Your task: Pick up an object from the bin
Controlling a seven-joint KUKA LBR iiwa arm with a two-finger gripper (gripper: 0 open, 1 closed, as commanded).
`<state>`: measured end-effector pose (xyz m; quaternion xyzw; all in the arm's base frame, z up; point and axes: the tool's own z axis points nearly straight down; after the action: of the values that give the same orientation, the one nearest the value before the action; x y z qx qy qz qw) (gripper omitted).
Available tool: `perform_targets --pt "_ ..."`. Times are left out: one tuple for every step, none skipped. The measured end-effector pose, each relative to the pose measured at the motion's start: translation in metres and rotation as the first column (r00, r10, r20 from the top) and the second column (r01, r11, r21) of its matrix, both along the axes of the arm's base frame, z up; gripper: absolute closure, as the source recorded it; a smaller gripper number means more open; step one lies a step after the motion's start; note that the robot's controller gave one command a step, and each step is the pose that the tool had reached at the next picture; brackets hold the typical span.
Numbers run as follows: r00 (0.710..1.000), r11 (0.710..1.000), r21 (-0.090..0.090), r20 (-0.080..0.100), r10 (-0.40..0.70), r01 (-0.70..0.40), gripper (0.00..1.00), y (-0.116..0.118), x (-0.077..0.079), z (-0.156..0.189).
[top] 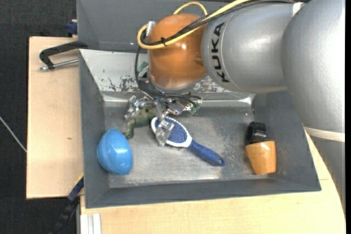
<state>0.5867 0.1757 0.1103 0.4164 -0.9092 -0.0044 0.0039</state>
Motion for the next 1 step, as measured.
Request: perform_targets --pt "0.999 1.0 0.003 0.019 -0.026 0.026 0.0 -0.0266 0.0105 -0.0263"
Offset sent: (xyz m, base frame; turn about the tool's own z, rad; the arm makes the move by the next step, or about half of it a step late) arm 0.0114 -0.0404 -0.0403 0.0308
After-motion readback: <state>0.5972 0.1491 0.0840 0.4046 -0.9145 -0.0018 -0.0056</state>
